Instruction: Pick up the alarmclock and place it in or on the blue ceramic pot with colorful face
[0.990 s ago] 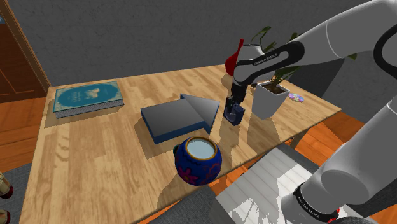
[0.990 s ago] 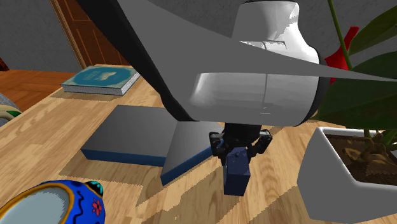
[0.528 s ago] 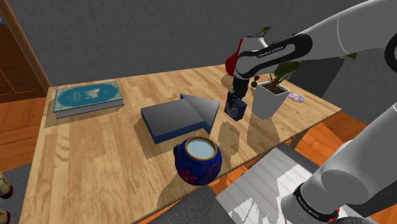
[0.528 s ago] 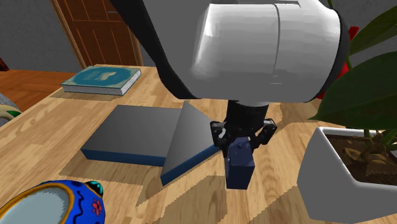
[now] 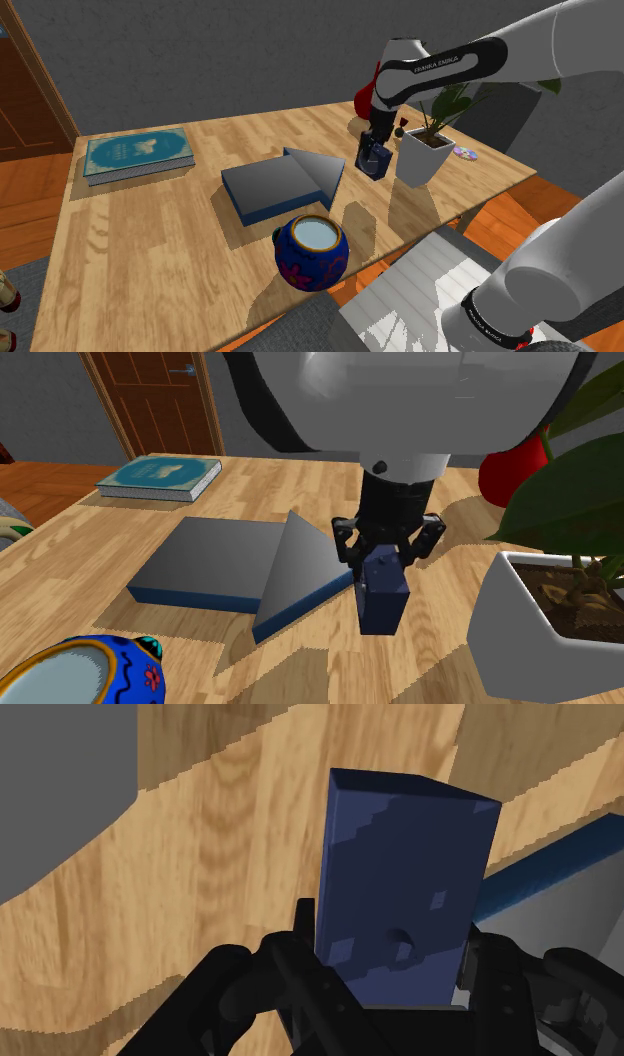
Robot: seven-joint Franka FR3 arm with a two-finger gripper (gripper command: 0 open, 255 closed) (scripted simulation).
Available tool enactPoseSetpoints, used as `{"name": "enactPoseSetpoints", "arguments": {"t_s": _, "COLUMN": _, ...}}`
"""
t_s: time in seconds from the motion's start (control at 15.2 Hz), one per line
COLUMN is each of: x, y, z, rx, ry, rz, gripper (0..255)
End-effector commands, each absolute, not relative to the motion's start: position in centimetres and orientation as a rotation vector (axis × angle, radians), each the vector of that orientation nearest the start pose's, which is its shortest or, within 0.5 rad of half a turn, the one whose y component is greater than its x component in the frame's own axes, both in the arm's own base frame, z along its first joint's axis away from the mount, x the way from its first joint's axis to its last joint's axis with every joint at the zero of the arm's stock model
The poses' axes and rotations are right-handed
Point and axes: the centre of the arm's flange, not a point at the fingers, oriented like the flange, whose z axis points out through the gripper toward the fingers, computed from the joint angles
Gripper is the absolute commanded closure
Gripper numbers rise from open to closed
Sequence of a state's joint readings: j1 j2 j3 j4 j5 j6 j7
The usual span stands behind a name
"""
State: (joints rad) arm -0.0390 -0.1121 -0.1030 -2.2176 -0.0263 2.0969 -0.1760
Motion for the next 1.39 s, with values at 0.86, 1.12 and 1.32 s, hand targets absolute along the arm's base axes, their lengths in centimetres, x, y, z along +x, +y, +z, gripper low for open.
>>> {"name": "enactPoseSetpoints", "arguments": {"t_s": 0.86, "x": 50.1, "y": -7.4, "z": 50.2, "rx": -3.150, "ry": -0.075, "rz": 0.017, "gripper": 255}}
{"name": "enactPoseSetpoints", "arguments": {"t_s": 1.12, "x": 50.1, "y": -7.4, "z": 52.3, "rx": -3.150, "ry": -0.075, "rz": 0.017, "gripper": 255}}
{"name": "enactPoseSetpoints", "arguments": {"t_s": 1.32, "x": 50.1, "y": -7.4, "z": 53.9, "rx": -3.150, "ry": -0.075, "rz": 0.017, "gripper": 255}}
